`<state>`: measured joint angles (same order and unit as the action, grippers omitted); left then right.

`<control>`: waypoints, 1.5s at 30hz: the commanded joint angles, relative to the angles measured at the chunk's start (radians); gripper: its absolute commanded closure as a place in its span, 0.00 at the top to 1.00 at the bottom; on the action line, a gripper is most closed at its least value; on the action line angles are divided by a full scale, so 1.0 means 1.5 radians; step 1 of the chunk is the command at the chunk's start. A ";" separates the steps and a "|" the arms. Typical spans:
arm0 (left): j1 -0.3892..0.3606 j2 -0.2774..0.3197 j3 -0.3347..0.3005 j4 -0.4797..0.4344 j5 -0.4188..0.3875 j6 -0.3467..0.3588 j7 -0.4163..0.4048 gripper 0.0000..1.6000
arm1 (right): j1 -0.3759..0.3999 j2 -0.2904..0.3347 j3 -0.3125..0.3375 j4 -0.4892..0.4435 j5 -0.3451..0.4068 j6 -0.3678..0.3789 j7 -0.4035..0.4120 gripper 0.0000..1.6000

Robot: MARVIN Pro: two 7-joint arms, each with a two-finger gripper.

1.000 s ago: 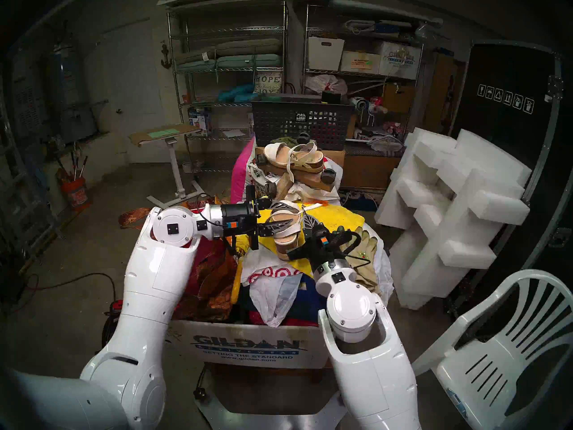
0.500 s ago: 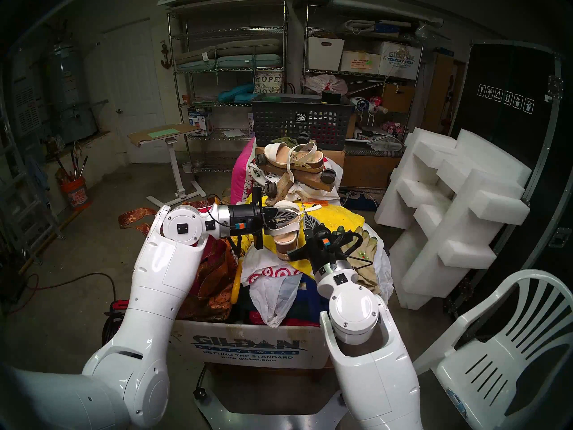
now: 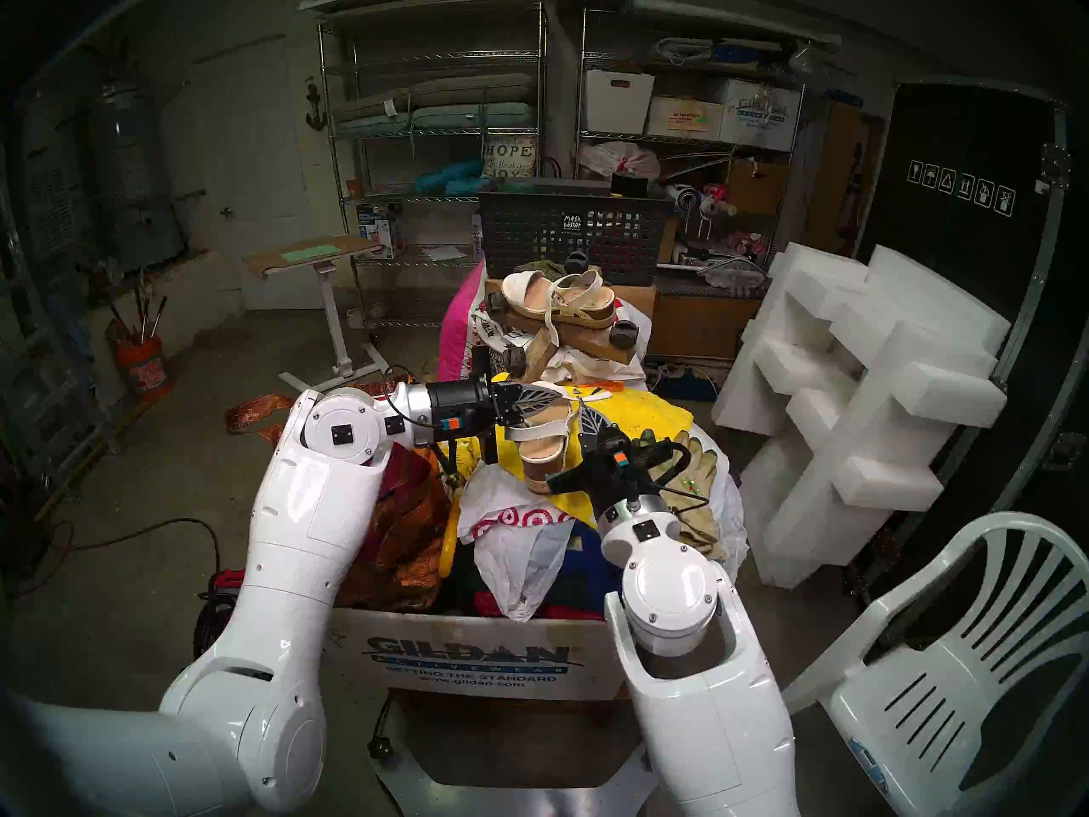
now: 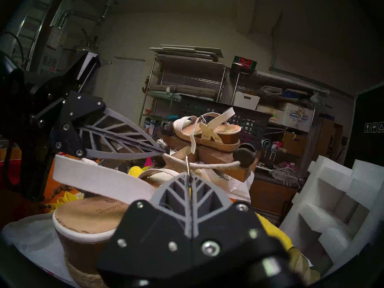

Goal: Unbuckle a shoe

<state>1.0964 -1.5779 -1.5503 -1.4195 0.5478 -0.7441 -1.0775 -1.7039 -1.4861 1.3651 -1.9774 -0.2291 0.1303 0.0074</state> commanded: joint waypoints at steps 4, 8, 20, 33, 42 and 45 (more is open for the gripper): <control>0.014 0.014 -0.016 -0.036 -0.024 0.014 -0.018 0.00 | 0.021 -0.012 0.004 -0.006 -0.004 -0.006 -0.015 0.00; 0.014 0.015 -0.017 -0.033 -0.029 0.005 -0.016 0.00 | 0.019 -0.008 0.001 -0.008 -0.003 -0.010 -0.007 0.00; -0.005 0.005 0.011 -0.035 -0.025 -0.016 -0.004 0.73 | 0.014 -0.005 -0.005 -0.011 -0.001 -0.008 0.004 0.00; -0.024 0.013 0.027 0.008 0.011 -0.010 0.010 0.49 | 0.009 -0.004 -0.001 -0.023 0.000 -0.012 0.012 0.00; -0.029 0.004 0.022 0.021 0.019 -0.014 0.020 0.66 | 0.006 -0.004 -0.002 -0.026 0.002 -0.012 0.017 0.00; -0.029 0.002 0.022 0.021 0.020 -0.014 0.019 0.62 | 0.005 -0.004 -0.002 -0.026 0.003 -0.012 0.017 0.00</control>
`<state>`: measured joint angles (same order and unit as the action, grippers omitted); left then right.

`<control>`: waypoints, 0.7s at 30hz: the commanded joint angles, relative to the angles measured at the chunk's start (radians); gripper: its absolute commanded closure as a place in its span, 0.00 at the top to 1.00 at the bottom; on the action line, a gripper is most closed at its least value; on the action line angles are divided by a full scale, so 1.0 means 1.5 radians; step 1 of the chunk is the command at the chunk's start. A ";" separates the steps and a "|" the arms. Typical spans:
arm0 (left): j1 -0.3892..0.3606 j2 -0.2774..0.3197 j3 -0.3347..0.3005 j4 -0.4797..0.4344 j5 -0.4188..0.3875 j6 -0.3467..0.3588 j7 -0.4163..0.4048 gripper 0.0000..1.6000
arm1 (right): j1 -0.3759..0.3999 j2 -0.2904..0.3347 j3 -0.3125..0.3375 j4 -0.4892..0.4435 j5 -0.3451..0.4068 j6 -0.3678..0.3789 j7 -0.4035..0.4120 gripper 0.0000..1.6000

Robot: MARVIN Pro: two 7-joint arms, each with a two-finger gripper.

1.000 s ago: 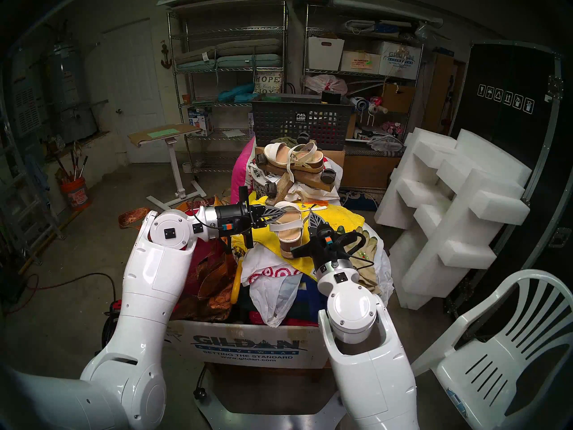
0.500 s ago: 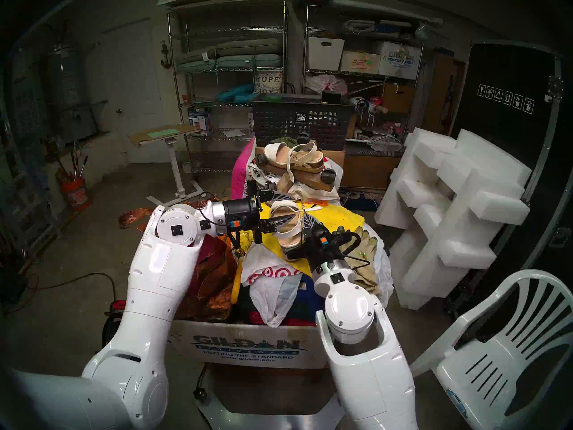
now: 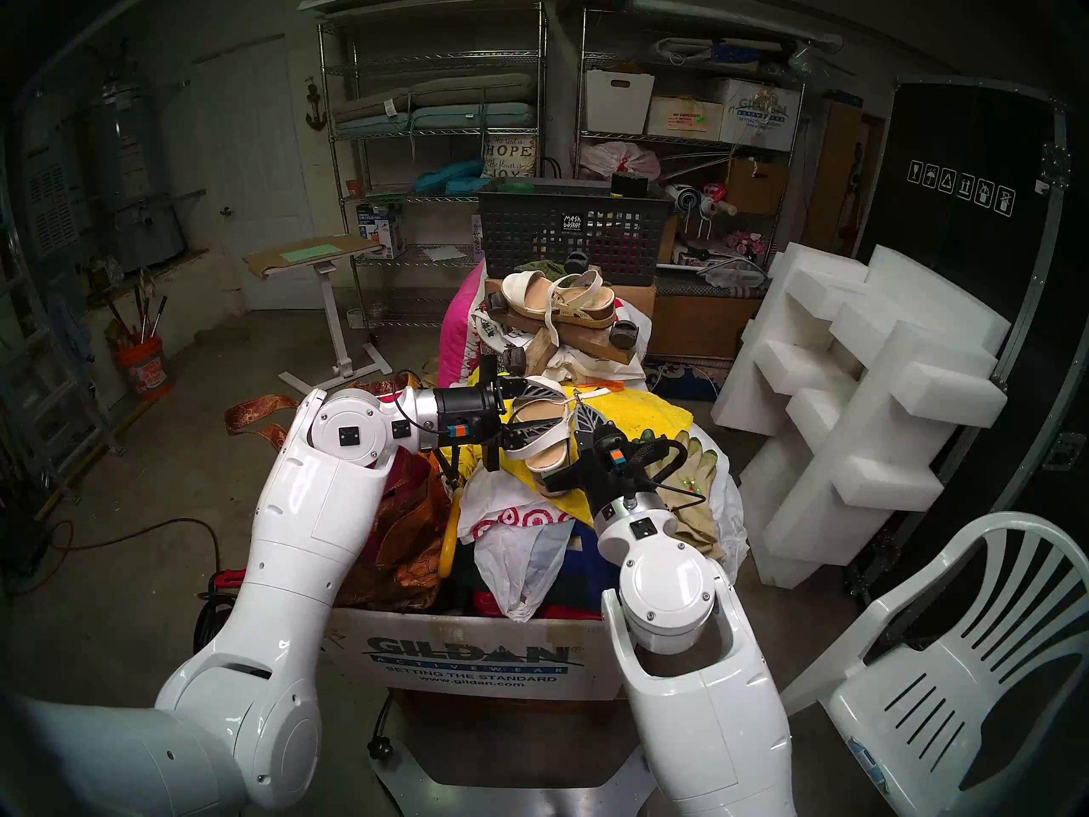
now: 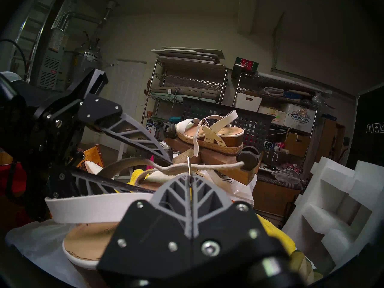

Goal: Unbuckle a shoe

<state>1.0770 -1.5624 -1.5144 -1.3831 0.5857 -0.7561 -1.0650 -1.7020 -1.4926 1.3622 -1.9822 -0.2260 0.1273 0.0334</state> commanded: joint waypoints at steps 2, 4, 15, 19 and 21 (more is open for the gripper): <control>-0.016 -0.010 -0.002 -0.001 -0.005 -0.007 0.010 0.50 | 0.003 0.001 0.000 -0.023 0.001 -0.010 0.001 0.00; -0.016 -0.011 -0.002 -0.002 -0.006 -0.007 0.008 0.46 | 0.004 0.001 0.000 -0.023 0.001 -0.009 0.002 0.00; -0.010 -0.010 -0.004 0.000 -0.014 -0.009 0.008 0.00 | 0.006 -0.008 0.003 -0.013 -0.004 -0.005 -0.015 0.00; -0.007 -0.005 -0.007 0.000 -0.016 -0.010 0.005 0.00 | 0.009 -0.011 0.009 -0.012 -0.005 -0.004 -0.024 0.00; -0.005 -0.002 -0.008 -0.002 -0.018 -0.009 0.003 0.00 | 0.011 -0.011 0.012 -0.011 -0.006 -0.003 -0.026 0.00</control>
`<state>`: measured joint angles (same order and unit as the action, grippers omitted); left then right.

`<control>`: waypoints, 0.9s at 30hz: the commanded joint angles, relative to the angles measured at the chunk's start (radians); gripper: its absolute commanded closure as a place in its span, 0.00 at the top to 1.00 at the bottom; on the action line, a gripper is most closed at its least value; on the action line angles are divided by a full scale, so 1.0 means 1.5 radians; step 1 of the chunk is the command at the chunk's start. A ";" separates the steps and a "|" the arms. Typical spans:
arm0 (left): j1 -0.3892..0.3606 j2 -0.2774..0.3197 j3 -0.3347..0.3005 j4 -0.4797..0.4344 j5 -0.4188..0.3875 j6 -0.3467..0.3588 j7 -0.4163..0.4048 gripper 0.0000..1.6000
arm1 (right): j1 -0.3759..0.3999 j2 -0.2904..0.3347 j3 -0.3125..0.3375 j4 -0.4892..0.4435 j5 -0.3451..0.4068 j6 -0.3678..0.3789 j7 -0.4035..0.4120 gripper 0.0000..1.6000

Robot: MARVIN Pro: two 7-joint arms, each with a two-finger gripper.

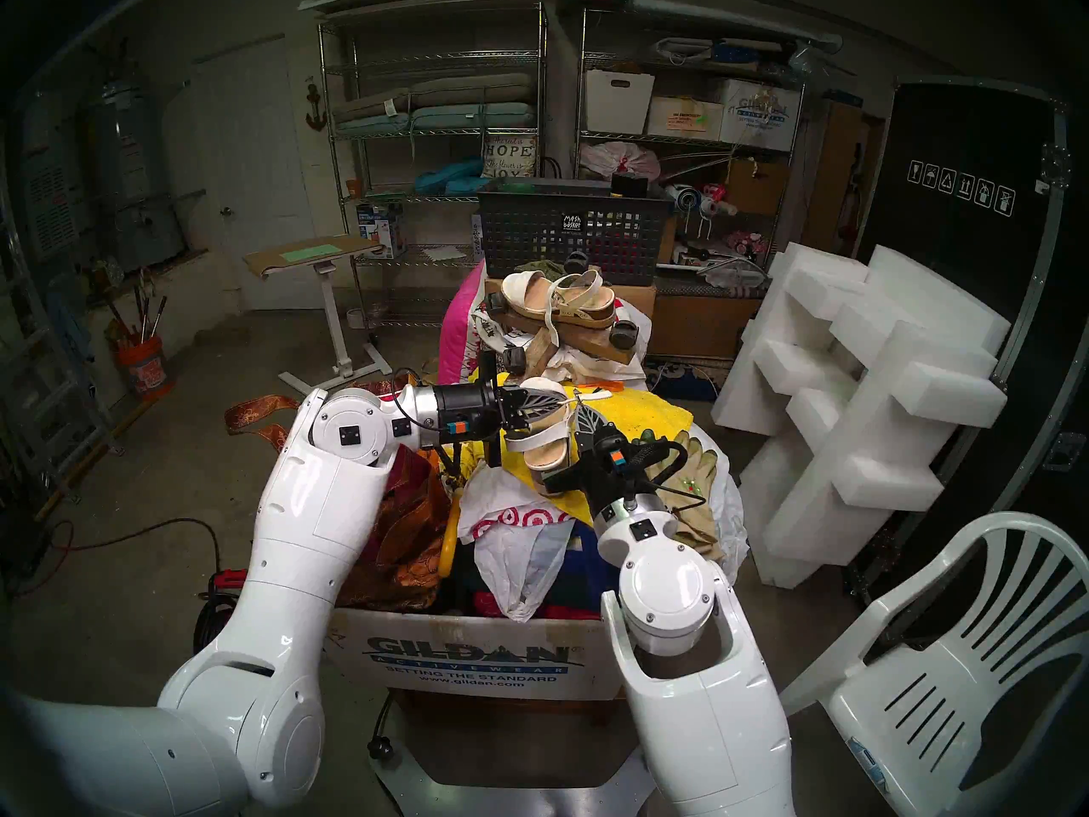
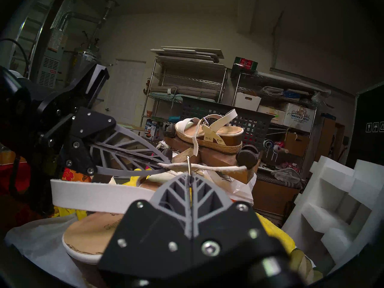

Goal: Unbuckle a shoe

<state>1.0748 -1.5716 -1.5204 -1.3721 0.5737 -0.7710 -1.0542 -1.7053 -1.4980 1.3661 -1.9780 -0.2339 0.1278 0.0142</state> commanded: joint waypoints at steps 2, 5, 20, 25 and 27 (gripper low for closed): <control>-0.002 0.006 -0.007 -0.012 -0.012 0.002 -0.005 0.00 | 0.015 -0.009 0.012 -0.013 -0.001 -0.003 -0.014 0.00; 0.001 0.011 -0.010 -0.015 -0.014 0.005 -0.008 0.00 | 0.017 -0.013 0.015 -0.010 -0.002 -0.001 -0.019 0.00; 0.019 0.027 -0.023 -0.035 -0.033 0.012 -0.015 0.00 | 0.034 -0.025 0.020 0.014 -0.006 0.002 -0.026 0.00; 0.026 0.025 -0.029 -0.041 -0.035 0.009 -0.006 0.00 | 0.033 -0.024 0.019 0.017 -0.005 0.000 -0.022 0.00; 0.022 0.013 -0.034 -0.032 -0.031 0.001 0.013 0.00 | 0.029 -0.023 0.015 0.014 -0.006 0.001 -0.019 0.00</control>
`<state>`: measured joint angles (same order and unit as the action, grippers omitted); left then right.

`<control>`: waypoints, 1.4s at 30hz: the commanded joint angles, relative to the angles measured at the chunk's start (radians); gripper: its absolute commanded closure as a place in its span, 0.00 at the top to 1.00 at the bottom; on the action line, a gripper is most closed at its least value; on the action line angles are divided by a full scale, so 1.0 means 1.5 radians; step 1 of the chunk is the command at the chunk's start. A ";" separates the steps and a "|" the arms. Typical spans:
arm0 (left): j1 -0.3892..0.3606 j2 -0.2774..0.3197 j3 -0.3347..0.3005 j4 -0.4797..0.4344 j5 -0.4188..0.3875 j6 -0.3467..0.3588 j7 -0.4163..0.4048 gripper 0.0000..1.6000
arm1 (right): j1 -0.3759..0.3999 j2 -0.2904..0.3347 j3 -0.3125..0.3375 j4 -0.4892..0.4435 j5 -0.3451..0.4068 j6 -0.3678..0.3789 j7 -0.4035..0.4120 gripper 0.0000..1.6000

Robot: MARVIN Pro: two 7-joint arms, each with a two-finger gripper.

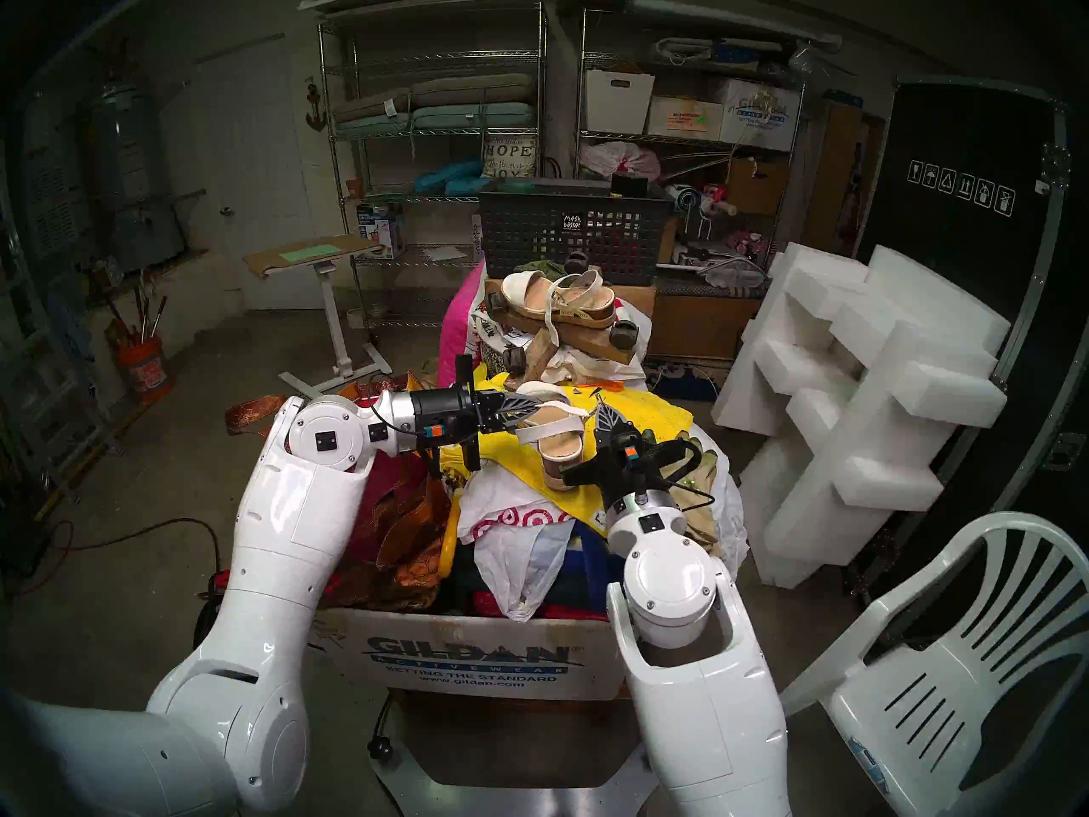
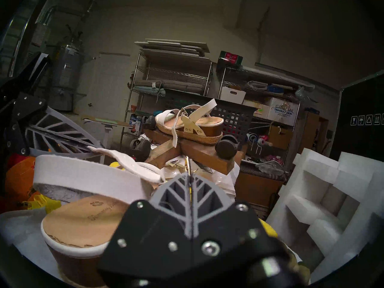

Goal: Unbuckle a shoe

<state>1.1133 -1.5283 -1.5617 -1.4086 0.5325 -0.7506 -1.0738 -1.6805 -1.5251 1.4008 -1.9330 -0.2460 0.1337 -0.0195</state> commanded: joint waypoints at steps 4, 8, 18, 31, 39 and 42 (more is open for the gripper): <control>-0.009 -0.034 -0.012 0.004 0.020 -0.024 0.058 0.00 | 0.012 -0.004 -0.010 -0.017 0.001 -0.001 0.004 0.00; -0.008 -0.049 -0.022 0.011 0.042 -0.034 0.095 0.00 | 0.011 -0.002 -0.012 -0.018 0.000 0.003 0.005 0.00; -0.009 -0.084 -0.042 0.022 0.131 -0.021 0.180 0.00 | 0.006 -0.001 -0.015 -0.021 -0.005 0.014 0.010 0.00; 0.012 -0.094 -0.042 -0.011 0.148 -0.009 0.183 0.92 | -0.001 0.000 -0.016 -0.034 -0.015 0.015 0.011 0.41; 0.046 -0.100 -0.054 -0.075 0.116 0.017 0.167 1.00 | -0.008 0.005 -0.015 -0.051 -0.021 0.018 0.014 0.67; 0.056 -0.103 -0.058 -0.097 0.106 0.032 0.160 1.00 | -0.013 0.007 -0.013 -0.064 -0.023 0.014 0.013 0.85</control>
<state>1.1684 -1.6634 -1.6369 -1.4687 0.7383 -0.7374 -0.8195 -1.6910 -1.5233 1.3783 -1.9728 -0.2774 0.1640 -0.0001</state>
